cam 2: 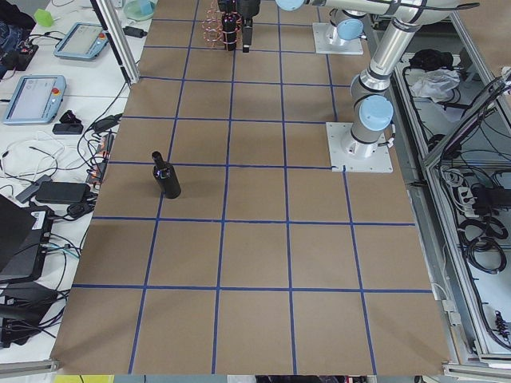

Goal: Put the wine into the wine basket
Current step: 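Move the left gripper down toward the dark wine bottle at the far edge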

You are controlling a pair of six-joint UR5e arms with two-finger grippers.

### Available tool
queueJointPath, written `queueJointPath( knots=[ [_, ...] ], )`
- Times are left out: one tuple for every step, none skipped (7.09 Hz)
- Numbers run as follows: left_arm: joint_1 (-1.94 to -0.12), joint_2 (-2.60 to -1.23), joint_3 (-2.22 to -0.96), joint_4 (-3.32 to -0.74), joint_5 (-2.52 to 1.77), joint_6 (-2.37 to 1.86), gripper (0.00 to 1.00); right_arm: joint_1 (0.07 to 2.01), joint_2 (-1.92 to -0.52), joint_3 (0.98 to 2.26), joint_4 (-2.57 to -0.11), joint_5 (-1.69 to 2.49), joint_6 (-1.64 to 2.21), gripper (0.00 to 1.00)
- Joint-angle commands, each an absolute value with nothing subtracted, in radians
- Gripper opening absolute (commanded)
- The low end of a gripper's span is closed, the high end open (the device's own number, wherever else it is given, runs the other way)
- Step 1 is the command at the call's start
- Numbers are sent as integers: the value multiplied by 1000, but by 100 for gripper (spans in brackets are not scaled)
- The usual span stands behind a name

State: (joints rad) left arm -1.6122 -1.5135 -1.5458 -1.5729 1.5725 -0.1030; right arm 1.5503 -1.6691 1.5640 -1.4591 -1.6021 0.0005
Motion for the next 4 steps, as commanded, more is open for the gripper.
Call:
queueJointPath(
  knots=[
    [-1612, -1516, -1548, -1574, 1574, -103, 100, 1548, -1664, 1566, -1436, -1598, 9, 100],
    [-1612, -1516, -1548, -1572, 1574, -101, 100, 1548, -1664, 1566, -1440, -1600, 8, 100],
    [-1612, -1513, -1548, -1572, 1574, -103, 100, 1548, -1664, 1566, -1440, -1600, 11, 100],
    [-1612, -1508, -1548, -1575, 1575, -103, 100, 1543, -1663, 1565, -1462, -1603, 0, 100]
  ],
)
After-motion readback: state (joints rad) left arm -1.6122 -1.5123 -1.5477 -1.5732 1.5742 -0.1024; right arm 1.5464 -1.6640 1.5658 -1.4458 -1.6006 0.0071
